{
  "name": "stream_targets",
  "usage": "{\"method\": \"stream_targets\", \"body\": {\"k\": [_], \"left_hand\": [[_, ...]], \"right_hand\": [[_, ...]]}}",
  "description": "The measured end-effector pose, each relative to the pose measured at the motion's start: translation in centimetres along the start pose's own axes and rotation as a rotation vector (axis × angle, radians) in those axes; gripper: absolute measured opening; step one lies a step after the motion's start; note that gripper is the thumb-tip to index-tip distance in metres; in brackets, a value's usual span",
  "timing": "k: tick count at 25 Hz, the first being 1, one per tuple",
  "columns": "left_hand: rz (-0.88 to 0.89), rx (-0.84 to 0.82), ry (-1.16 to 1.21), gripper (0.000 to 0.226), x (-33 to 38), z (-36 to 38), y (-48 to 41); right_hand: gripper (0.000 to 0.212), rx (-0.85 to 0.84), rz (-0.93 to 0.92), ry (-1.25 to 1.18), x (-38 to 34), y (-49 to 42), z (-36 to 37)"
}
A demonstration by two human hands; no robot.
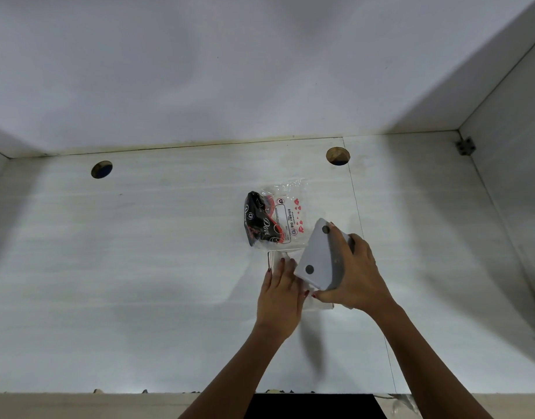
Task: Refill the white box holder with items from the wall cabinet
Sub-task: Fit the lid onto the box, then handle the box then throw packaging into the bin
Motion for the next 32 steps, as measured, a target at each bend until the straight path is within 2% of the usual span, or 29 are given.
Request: {"method": "stream_targets", "body": {"k": [2, 5, 8, 11, 14, 15, 16, 19, 21, 26, 32], "left_hand": [[-0.059, -0.12, -0.094, 0.05, -0.3, 1.3, -0.2], [-0.051, -0.19, -0.117, 0.074, -0.1, 2.2, -0.5], [-0.101, -0.242, -0.159, 0.057, -0.4, 2.4, -1.2], [-0.038, -0.182, -0.07, 0.056, -0.2, 1.9, -1.4], [0.117, 0.062, 0.105, 0.053, -0.2, -1.5, -0.8], [0.076, 0.138, 0.227, 0.049, -1.3, -2.7, -0.4], [-0.04, 0.2, 0.383, 0.045, -3.0, -3.4, 0.2], [-0.495, 0.406, 0.81, 0.032, -8.6, -3.5, 3.1], [-0.626, 0.405, 0.932, 0.025, -9.9, -2.6, 4.0], [-0.667, 0.313, 1.063, 0.022, -9.5, -0.6, 4.0], [-0.639, 0.351, 0.996, 0.023, -9.1, -1.5, 4.1]], "right_hand": [[0.118, -0.005, 0.003, 0.01, 0.3, -0.3, -0.4], [0.122, -0.012, 0.041, -0.003, 1.2, -0.8, -0.6], [0.121, -0.02, 0.043, 0.001, 1.2, -1.0, -0.4], [0.118, -0.062, 0.012, 0.032, 0.2, -0.9, 0.3], [0.117, -0.086, -0.072, 0.067, -1.8, -0.7, 0.5], [0.118, -0.112, -0.105, 0.11, -2.4, -0.5, 0.8], [0.119, -0.149, -0.131, 0.166, -2.9, -0.4, 1.3], [0.124, -0.239, -0.216, 0.326, -4.1, 0.0, 3.6], [0.124, -0.277, -0.289, 0.405, -4.8, 0.1, 5.4], [0.128, -0.269, -0.318, 0.475, -4.6, -0.3, 7.4], [0.124, -0.232, -0.303, 0.421, -3.8, -0.6, 7.8]]}}
Point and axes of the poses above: each hand's wrist, its own y-axis away from the middle knuckle, its own z-axis out of the palm, x = y × z, the point moved 10 cm from there along -y, towards the middle knuckle, and after that the axes turned 4 degrees about z, right-handed, at the moved point
